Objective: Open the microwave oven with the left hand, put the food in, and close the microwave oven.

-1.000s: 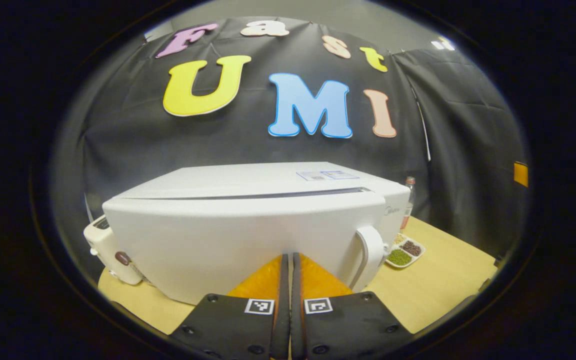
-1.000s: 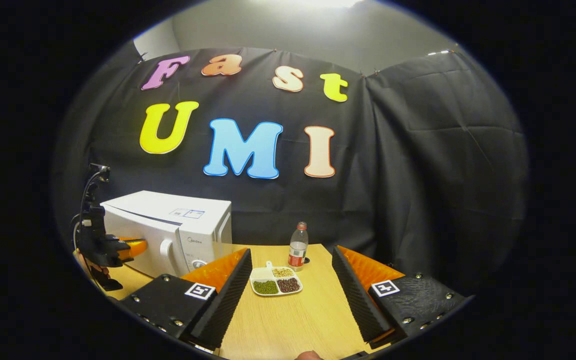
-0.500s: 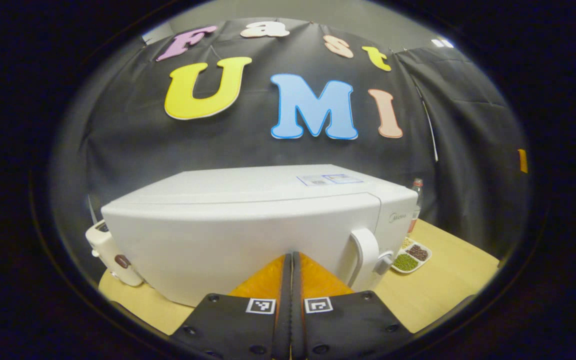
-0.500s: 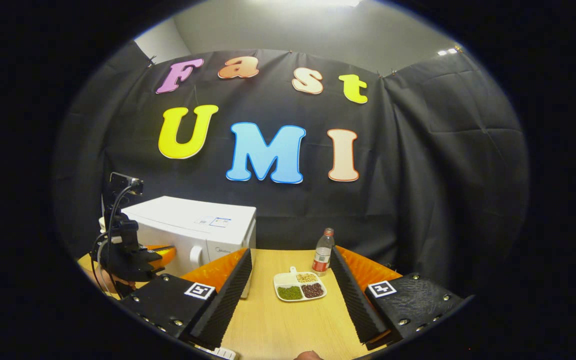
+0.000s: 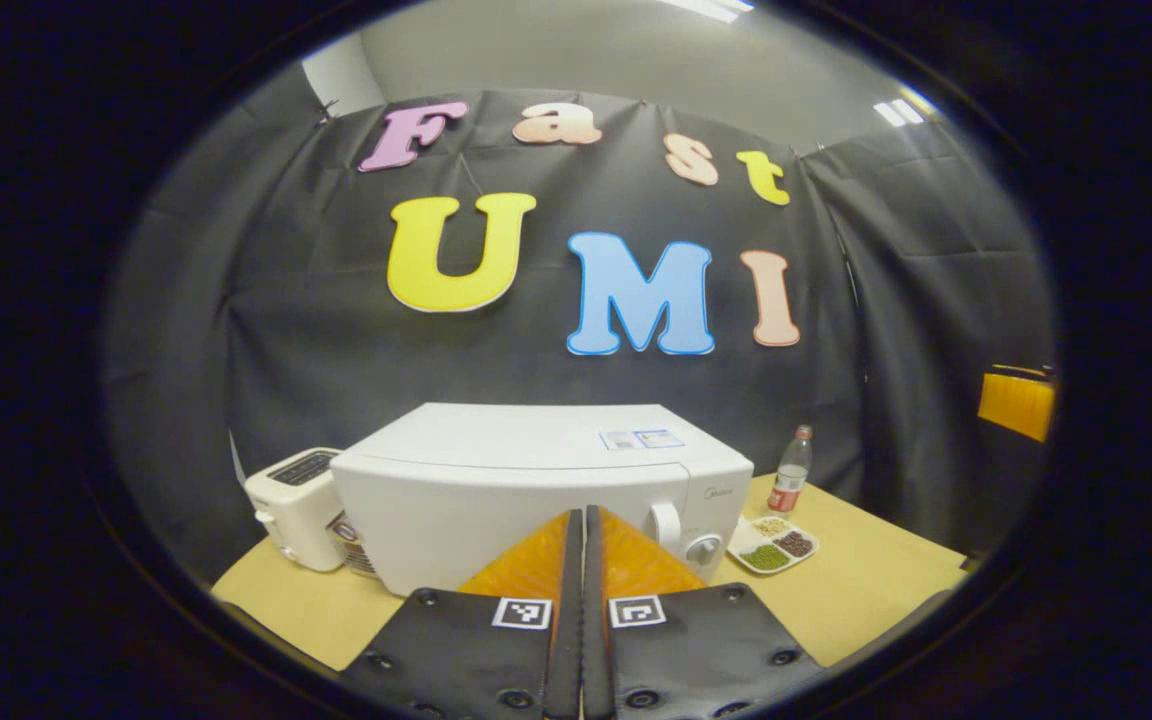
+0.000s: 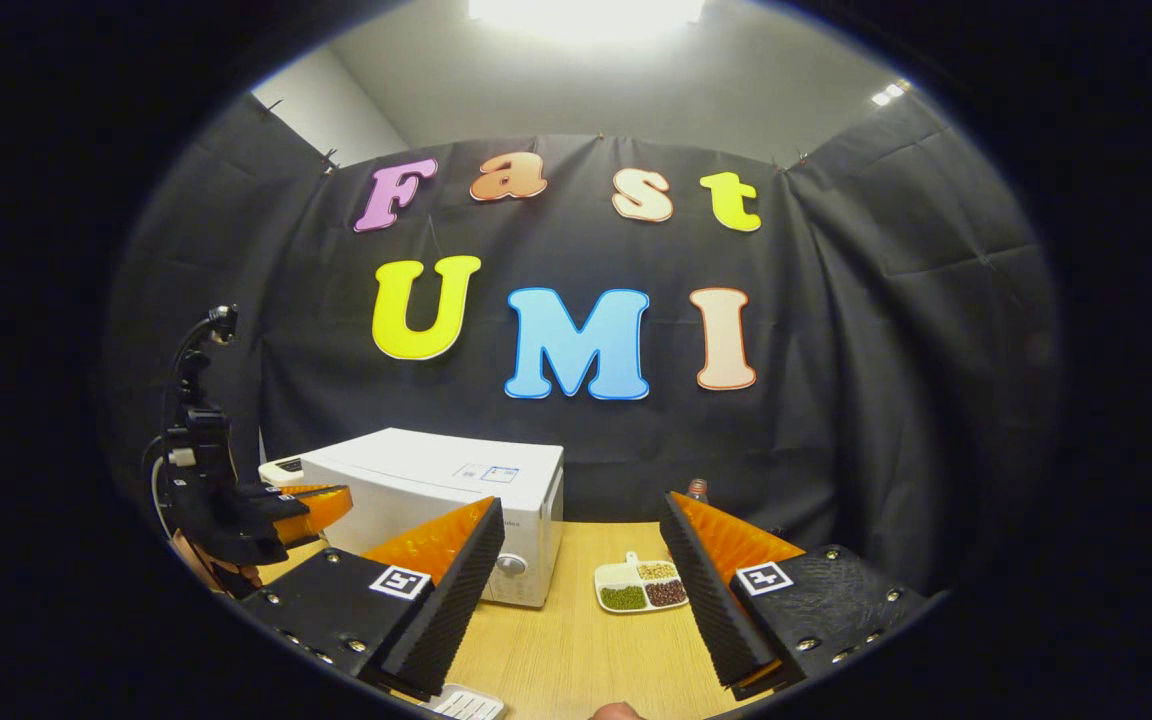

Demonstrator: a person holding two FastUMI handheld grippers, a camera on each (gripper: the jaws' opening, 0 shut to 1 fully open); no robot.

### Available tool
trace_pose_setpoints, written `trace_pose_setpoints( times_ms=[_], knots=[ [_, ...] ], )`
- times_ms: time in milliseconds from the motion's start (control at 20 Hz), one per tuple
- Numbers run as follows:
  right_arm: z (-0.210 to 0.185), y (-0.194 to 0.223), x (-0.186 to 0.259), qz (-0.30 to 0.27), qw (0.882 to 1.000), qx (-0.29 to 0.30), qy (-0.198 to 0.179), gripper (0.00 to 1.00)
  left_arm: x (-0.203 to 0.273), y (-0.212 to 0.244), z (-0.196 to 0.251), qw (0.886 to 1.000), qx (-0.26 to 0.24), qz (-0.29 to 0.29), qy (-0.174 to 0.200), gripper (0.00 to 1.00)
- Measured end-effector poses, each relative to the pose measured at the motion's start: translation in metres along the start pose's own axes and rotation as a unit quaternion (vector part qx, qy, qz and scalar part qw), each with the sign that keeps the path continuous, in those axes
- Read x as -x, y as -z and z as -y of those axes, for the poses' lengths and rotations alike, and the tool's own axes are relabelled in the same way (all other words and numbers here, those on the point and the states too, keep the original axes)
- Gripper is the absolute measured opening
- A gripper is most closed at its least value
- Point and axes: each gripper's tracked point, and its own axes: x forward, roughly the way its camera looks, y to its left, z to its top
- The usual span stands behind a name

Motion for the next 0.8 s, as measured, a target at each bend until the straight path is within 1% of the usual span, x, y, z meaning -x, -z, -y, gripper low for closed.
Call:
trace_pose_setpoints(
  times_ms=[300,350,500,550,600,650,750,800],
  knots=[
    [0.01,-0.005,0.04,0.02,0.999,-0.026,-0.014,0.95,0.084,-0.027,-0.005,0.999,-0.007,0.022,-0.036,0.07],
    [0.011,-0.006,0.046,0.023,0.999,-0.029,-0.017,0.96,0.098,-0.03,-0.004,0.999,-0.005,0.024,-0.041,0.1],
    [0.013,-0.008,0.062,0.029,0.999,-0.033,-0.018,0.95,0.14,-0.043,-0.006,0.998,-0.006,0.038,-0.051,0.07],
    [0.01,-0.009,0.066,0.031,0.999,-0.036,-0.021,0.95,0.152,-0.047,-0.009,0.997,-0.008,0.043,-0.056,0.1],
    [0.008,-0.01,0.069,0.032,0.999,-0.037,-0.023,0.95,0.16,-0.048,-0.012,0.997,-0.009,0.045,-0.061,0.1],
    [0.005,-0.01,0.072,0.033,0.998,-0.036,-0.025,0.95,0.169,-0.049,-0.016,0.997,-0.009,0.047,-0.067,0.07],
    [-0.001,-0.015,0.077,0.038,0.998,-0.033,-0.027,0.96,0.184,-0.052,-0.022,0.996,-0.008,0.05,-0.074,0.07],
    [-0.004,-0.017,0.078,0.041,0.998,-0.031,-0.028,0.95,0.191,-0.051,-0.028,0.996,-0.01,0.05,-0.078,0.1]
  ],
)
